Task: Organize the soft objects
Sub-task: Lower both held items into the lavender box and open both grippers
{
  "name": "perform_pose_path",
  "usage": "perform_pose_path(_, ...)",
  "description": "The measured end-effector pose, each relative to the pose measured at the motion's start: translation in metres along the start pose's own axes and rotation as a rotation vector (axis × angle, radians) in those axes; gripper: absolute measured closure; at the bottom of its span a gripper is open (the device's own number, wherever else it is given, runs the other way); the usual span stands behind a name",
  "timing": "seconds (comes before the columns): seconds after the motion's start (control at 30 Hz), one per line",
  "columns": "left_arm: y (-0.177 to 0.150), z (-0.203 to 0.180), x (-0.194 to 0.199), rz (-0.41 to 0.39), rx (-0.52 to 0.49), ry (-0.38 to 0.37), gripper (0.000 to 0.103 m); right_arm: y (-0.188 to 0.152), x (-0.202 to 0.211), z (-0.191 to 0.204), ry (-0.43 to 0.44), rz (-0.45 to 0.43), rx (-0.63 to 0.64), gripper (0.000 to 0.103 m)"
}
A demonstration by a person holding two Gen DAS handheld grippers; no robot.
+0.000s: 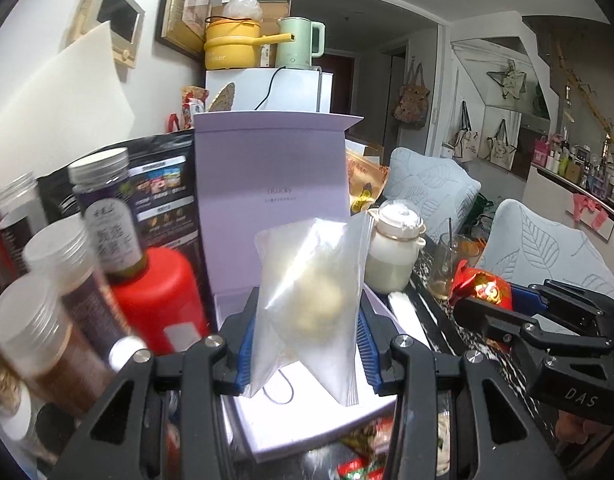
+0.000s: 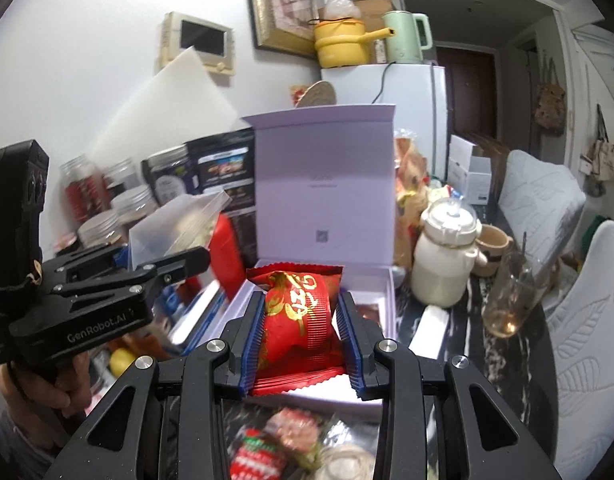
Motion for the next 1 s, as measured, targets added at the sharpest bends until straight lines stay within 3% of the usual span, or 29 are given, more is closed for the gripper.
perform_pose_path(0.27, 0.029, 0.009, -0.027, -0.049, 0.017, 0.004, 0.061, 0.032, -0.021, -0.023, -0.018, -0.055, -0.009, 0.068)
perform_pose_path(0.53, 0.049, 0.023, -0.064, -0.060, 0.018, 0.055, 0.061, 0.052, -0.062, -0.046, -0.018, -0.038, -0.023, 0.068)
perform_pose_path(0.73, 0.039, 0.041, -0.091, -0.007, 0.013, 0.111, 0.061, 0.052, -0.104, -0.063, -0.016, 0.009, -0.071, 0.068)
perform_pose_path(1.0, 0.011, 0.053, -0.129, 0.102, 0.036, 0.154, 0.061, 0.028, -0.152, -0.073, -0.038, 0.104, -0.092, 0.067)
Point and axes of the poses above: each gripper's, at about its wrist camera, not at the fingertips, and x roughly against the way its jaws point, z to its left, y to its top, the point moved 9 cm from there along -x, roughly the way its jaws point, and after that the axes turned 4 degrees about -y, right-handed, at the moved point
